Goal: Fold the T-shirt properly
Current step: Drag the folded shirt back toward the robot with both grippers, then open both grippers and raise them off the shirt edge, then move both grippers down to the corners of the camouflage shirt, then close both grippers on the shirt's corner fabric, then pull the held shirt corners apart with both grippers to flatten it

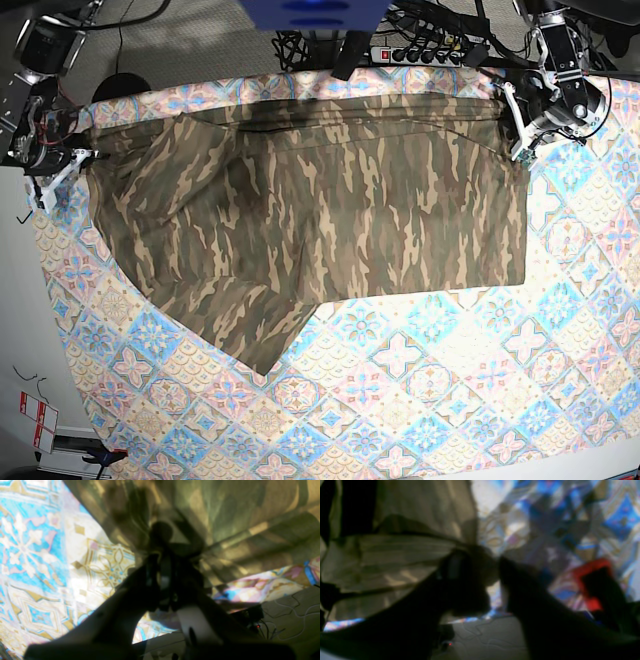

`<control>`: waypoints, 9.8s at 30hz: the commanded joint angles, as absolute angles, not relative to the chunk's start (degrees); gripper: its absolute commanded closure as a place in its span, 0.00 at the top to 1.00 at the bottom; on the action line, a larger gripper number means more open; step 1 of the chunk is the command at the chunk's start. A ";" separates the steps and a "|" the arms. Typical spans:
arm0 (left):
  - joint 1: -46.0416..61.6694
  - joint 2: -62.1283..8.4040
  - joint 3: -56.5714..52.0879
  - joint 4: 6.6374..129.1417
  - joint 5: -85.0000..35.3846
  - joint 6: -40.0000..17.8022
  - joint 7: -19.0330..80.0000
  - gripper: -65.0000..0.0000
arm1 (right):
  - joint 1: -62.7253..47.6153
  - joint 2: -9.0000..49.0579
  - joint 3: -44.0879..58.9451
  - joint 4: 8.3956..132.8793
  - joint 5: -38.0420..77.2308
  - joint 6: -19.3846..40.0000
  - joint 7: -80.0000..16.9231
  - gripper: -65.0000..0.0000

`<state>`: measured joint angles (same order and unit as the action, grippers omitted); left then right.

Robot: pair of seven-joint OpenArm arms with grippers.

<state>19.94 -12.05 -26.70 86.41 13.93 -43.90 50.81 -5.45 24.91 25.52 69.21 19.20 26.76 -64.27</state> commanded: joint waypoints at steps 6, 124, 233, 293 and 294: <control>20.44 -12.09 -26.42 83.12 24.92 -40.00 54.11 0.03 | -5.05 26.86 26.24 70.37 17.27 25.80 -63.16 0.58; -2.51 -15.78 -31.96 34.86 23.34 -40.00 17.27 0.76 | 3.30 15.08 10.95 66.86 4.00 15.78 -49.10 0.63; -22.99 -3.12 -24.04 60.00 38.55 -40.00 57.19 0.76 | 35.56 25.89 20.97 28.53 -7.16 32.31 -40.22 0.63; -10.07 -9.98 -27.91 90.07 8.04 -40.00 76.00 0.76 | 30.73 20.62 15.69 42.33 -6.81 40.00 -44.26 0.64; -9.71 -10.42 -27.91 90.07 7.69 -40.00 76.09 0.76 | 30.73 20.62 15.69 42.33 -6.81 40.00 -44.09 0.64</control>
<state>-8.73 -9.78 -27.99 89.06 8.16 -40.29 76.31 29.19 19.53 15.49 41.32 -7.33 39.83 -44.88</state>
